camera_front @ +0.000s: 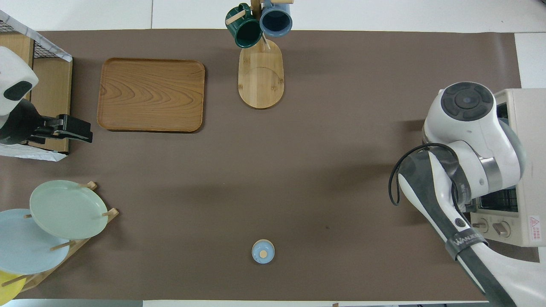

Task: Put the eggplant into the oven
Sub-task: 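Withdraw the right gripper from the oven and move to the door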

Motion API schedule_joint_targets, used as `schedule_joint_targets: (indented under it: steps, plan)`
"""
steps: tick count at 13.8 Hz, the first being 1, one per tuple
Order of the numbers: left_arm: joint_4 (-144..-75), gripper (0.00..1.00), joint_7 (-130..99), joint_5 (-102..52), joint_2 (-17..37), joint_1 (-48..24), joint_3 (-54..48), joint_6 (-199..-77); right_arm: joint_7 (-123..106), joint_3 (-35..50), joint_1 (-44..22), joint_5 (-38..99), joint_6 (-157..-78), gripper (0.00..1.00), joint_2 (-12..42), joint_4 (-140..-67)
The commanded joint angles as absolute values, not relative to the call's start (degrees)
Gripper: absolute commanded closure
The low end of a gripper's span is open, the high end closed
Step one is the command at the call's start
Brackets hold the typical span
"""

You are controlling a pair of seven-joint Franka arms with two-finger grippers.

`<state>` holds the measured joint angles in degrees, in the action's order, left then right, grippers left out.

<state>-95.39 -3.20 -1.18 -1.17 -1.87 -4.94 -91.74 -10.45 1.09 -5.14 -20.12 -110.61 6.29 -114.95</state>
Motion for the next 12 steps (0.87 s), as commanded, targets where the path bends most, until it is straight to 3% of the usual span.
schedule_joint_targets:
  steps: [1,9,12]
  plan:
    - [-95.10,0.00,-2.64,-0.88,-1.41,-1.23,-5.36,-90.79,-17.22,0.00,0.61,-23.12,-109.53,1.00,5.02,-114.17]
    - [-95.10,0.00,-2.64,-0.88,-1.41,-1.23,-5.36,-90.79,-24.43,0.00,7.12,-18.56,-106.09,1.00,0.97,-114.17]
    - [-95.10,0.00,-2.64,-0.88,-1.41,-1.14,-5.36,-90.79,-24.52,-0.35,7.03,-7.59,-103.72,1.00,-2.36,-112.33]
